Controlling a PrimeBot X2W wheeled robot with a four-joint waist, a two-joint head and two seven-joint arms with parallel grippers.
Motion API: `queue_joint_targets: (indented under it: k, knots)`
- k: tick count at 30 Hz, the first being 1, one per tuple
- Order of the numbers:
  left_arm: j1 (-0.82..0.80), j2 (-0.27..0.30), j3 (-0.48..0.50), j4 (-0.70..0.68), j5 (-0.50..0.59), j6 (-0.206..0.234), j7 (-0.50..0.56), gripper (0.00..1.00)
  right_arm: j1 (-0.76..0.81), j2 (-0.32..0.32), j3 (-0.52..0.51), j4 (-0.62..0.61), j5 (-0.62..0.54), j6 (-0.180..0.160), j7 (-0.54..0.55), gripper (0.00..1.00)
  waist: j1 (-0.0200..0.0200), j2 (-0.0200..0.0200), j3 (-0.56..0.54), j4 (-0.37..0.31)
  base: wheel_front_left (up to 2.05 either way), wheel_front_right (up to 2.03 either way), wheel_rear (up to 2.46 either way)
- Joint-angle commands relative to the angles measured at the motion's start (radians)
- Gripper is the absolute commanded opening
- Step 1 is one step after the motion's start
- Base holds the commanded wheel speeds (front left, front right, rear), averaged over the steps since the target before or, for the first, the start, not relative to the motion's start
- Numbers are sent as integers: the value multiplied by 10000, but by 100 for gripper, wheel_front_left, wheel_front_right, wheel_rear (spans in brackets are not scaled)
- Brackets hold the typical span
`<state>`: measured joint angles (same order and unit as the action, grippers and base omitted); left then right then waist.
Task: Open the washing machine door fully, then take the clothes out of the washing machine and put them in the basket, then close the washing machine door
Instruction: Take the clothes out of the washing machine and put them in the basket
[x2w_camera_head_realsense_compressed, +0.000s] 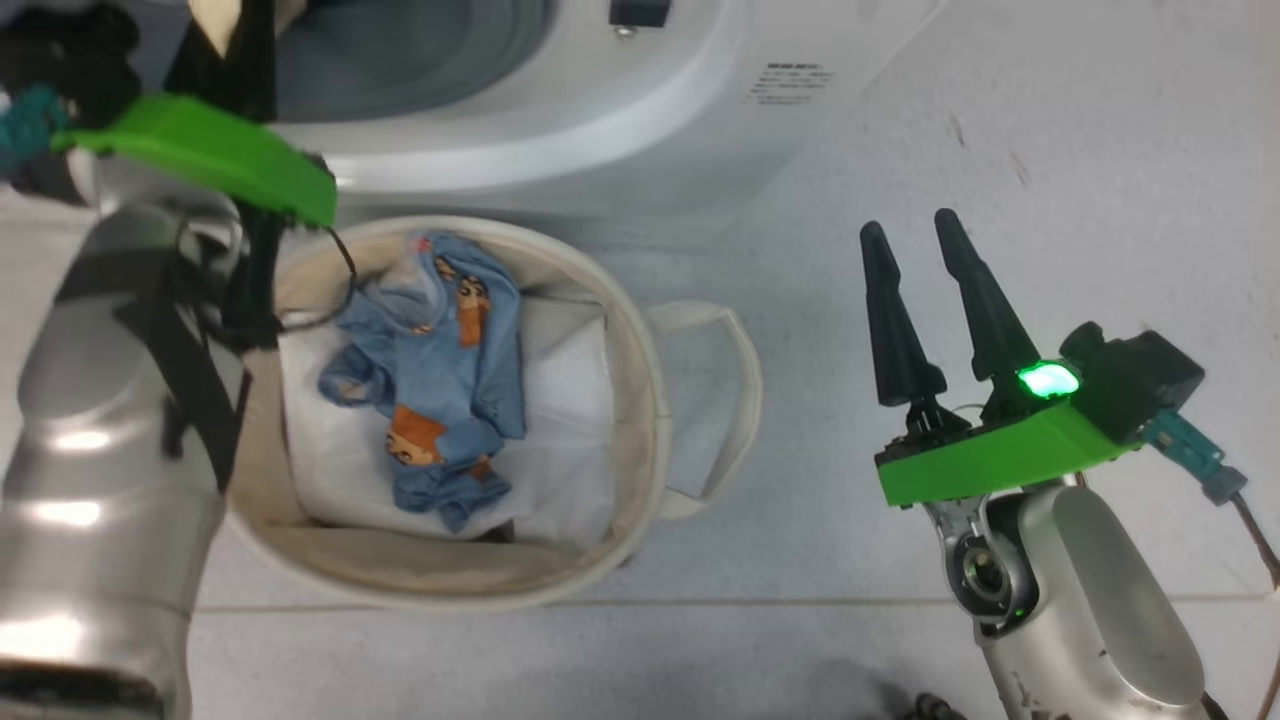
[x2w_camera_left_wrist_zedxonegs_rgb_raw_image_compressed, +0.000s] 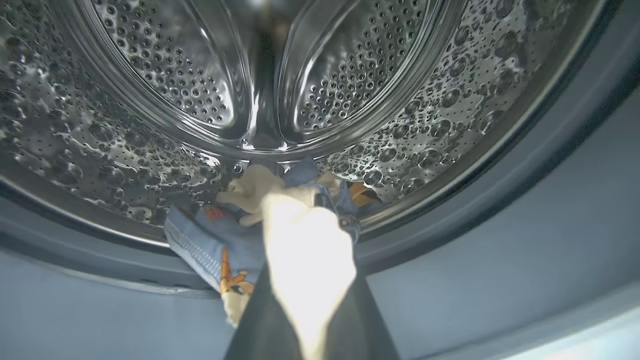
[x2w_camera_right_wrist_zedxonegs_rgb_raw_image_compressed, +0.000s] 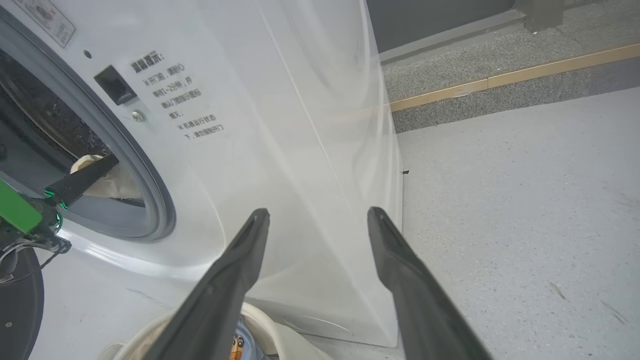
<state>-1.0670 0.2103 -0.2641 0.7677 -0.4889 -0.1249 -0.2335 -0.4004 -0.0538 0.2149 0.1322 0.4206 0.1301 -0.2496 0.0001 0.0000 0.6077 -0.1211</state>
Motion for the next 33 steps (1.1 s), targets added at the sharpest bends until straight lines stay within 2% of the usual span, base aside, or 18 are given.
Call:
queue_joint_targets:
  k: [1,4,13,21,25,33]
  knots:
    - [297,456,302,-716,8,-50,-192,0,367,36,164,-204,-159,6,-122,100,-1,0,-481,351,0,0,0]
    - [821,458,487,-1510,70,-49,-263,0,428,36,127,-119,-260,6,-122,100,-1,0,-822,552,0,0,0]
    - [3762,-47,2271,-6729,470,2,-280,0,803,36,107,219,-412,6,-122,100,-1,0,-2395,1204,0,0,0]
    - [5581,-588,2700,-10045,1278,48,-282,0,1273,36,182,441,-259,6,-122,100,-1,0,-3365,1360,0,0,0]
    - [6154,-758,2573,-11300,1915,99,-282,0,1370,36,202,462,-253,6,-122,100,-1,0,-3537,1360,0,0,0]
    - [6629,-968,2352,-12211,2206,147,-282,0,1505,36,187,492,-185,6,-122,100,-1,0,-3738,1370,0,0,0]
